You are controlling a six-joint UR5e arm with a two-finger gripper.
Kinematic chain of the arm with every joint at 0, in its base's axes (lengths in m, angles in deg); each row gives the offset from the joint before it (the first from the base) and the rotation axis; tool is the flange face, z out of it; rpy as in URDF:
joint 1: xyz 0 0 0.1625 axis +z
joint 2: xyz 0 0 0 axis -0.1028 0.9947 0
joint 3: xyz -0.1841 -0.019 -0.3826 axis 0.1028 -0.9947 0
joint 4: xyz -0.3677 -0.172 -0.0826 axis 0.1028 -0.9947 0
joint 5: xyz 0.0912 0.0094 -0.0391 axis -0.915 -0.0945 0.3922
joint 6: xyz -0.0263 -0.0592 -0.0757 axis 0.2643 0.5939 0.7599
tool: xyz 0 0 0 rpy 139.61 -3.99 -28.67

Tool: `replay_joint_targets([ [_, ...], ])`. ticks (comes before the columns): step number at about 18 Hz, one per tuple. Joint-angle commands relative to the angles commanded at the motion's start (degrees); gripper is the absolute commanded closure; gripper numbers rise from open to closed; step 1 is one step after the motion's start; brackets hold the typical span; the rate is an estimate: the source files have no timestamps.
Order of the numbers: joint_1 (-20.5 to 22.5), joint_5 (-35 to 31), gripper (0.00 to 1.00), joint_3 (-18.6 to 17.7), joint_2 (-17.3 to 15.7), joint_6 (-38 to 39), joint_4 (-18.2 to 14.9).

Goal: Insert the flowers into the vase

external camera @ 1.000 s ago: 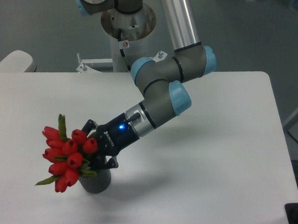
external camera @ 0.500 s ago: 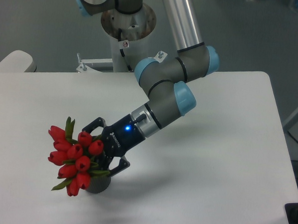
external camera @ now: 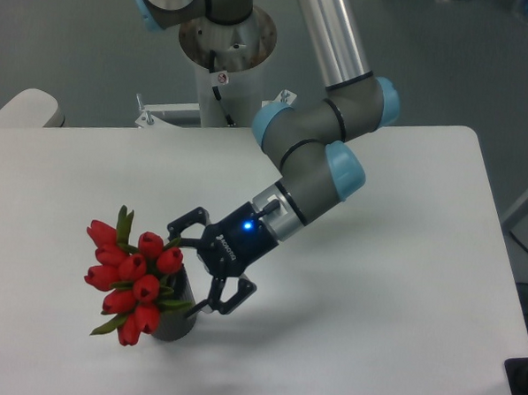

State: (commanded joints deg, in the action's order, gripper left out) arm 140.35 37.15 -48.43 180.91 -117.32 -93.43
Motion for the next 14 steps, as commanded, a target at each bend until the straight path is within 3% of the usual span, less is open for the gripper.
replay_joint_targets([
  [5, 3.42, -0.61, 0.03, 1.23, -1.50, 0.00, -0.09],
  [9, 6.41, -1.05, 0.01, 4.65, -0.97, -0.17, 0.00],
  [14, 10.28, -9.04, 0.00, 8.17, -0.88, -2.19, -0.09],
])
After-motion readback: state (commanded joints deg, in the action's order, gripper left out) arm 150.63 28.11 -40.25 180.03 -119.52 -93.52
